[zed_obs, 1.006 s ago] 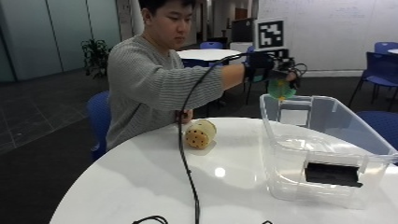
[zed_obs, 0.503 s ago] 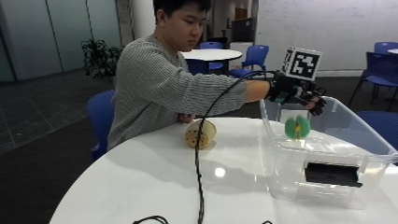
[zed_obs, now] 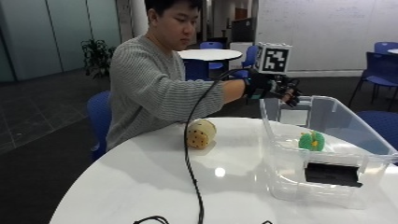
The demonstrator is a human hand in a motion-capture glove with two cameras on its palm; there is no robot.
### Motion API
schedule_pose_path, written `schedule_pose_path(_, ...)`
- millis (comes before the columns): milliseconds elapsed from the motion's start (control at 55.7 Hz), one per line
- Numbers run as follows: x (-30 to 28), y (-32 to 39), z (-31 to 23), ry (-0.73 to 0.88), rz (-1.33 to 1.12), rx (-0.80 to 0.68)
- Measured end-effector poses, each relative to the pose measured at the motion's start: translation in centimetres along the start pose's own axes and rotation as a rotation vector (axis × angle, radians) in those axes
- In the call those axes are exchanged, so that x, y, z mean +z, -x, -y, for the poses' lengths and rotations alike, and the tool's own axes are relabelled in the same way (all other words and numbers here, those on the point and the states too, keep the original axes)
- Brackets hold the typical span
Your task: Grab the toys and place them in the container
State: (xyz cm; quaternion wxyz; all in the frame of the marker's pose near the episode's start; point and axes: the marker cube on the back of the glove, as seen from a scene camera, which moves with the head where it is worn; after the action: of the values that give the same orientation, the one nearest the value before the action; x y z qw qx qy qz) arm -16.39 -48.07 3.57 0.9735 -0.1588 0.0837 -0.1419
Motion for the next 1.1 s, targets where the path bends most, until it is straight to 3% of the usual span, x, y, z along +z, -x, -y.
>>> schedule_pose_path(162, -0.8, -1.6, -9.3, -0.048, -0.004, 0.014)
schedule_pose_path(269, -0.1, -2.1, -16.1, -0.047, 0.090, -0.124)
schedule_pose_path(377, 2.2, -2.2, -20.2, -0.019, 0.029, -0.134)
schedule_pose_path(664, 9.5, 2.8, -23.4, 0.023, 0.040, -0.146)
schedule_pose_path(826, 15.3, 3.9, -24.1, 0.126, -0.123, -0.089)
schedule_pose_path(898, 16.9, 5.2, -24.5, 0.166, 0.031, -0.129)
schedule_pose_path(1095, 19.4, 6.3, -24.5, 0.118, -0.036, -0.120)
